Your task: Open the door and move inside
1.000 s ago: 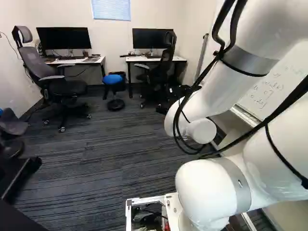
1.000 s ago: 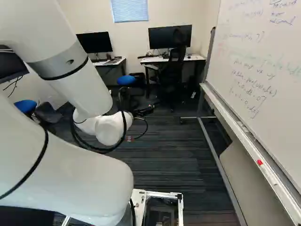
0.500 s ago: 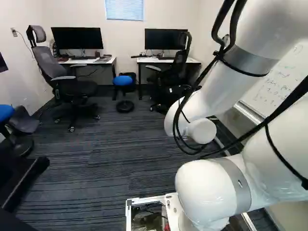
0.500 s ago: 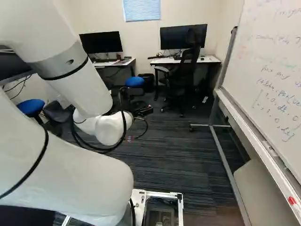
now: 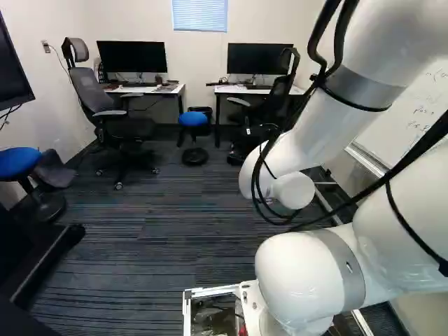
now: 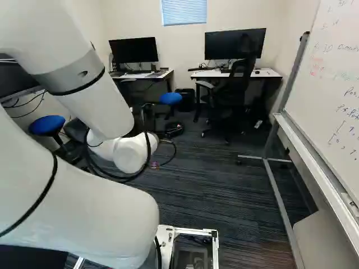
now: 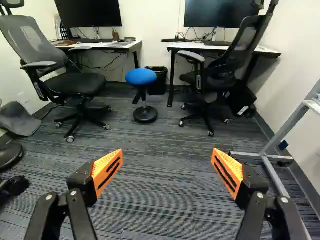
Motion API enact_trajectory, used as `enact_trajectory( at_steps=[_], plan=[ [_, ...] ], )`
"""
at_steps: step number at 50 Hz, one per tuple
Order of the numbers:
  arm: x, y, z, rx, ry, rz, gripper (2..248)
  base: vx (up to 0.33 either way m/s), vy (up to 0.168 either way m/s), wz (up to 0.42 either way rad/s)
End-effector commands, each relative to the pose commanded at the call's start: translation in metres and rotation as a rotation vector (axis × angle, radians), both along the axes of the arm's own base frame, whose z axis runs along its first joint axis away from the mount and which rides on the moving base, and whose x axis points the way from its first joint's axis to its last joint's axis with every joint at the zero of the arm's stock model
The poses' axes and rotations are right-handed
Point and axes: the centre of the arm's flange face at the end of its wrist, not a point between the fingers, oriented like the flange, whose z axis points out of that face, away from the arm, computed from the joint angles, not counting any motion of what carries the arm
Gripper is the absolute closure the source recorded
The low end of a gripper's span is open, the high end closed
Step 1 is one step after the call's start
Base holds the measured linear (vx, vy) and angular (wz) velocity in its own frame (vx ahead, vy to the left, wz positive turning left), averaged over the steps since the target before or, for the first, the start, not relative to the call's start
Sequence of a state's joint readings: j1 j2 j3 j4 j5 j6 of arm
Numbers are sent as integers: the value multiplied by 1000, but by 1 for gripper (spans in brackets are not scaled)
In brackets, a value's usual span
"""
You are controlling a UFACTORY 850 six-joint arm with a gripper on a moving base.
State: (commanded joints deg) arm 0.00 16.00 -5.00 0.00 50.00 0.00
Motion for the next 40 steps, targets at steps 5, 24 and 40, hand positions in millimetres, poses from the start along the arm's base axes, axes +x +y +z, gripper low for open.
enact_trajectory(
  at_steps=[5,24,40],
  plan=[
    [0,0,0,0,0,0,3,113,4,9],
    [0,0,0,0,0,0,3,112,5,5],
    [0,0,0,0,0,0,3,105,4,4]
  ],
)
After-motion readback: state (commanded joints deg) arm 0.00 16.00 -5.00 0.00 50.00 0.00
